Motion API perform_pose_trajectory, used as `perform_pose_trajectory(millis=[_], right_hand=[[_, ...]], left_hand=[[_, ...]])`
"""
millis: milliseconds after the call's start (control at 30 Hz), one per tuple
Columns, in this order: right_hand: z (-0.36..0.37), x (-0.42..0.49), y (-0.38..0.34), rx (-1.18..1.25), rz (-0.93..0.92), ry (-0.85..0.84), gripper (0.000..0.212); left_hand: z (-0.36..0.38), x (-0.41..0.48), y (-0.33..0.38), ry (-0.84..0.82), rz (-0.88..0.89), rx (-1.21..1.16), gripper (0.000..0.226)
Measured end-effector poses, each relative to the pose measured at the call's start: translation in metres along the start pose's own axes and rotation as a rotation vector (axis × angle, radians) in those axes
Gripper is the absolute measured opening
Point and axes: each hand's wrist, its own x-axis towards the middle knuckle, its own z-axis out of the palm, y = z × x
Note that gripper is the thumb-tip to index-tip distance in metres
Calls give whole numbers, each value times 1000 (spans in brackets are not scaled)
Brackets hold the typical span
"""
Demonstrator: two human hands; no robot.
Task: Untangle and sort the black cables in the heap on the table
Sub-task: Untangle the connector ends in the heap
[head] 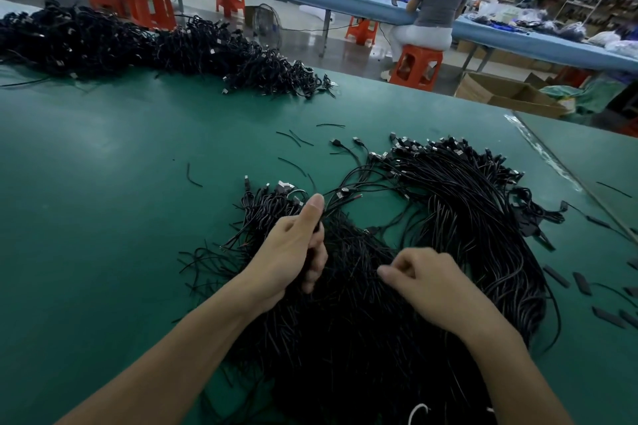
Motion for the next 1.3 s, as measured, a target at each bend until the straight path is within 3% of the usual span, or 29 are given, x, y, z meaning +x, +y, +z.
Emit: perform_pose_trajectory(millis=[100, 433, 567, 833, 1000, 1167, 1300], right_hand=[[13, -1, -1, -44, 59, -91, 36], [13, -4, -5, -82, 100, -193, 26], [14, -6, -8, -92, 70, -167, 15], [1, -15, -14, -59, 50, -71, 20], [-19, -19, -13, 181, -57, 154, 16], [-18, -18, -34, 828, -261, 525, 15], [5, -23, -54, 917, -372, 598, 18]], left_hand=[[2, 1, -3, 17, 43, 1, 56], [6, 2, 6, 89, 34, -117, 63], [4, 2, 8, 70, 22, -167, 60], [3, 2, 5, -13, 66, -184, 47], [8, -4, 6, -83, 147, -52, 43], [21, -12, 16, -205, 147, 85, 53], [31, -20, 22, -290, 198, 139, 54]])
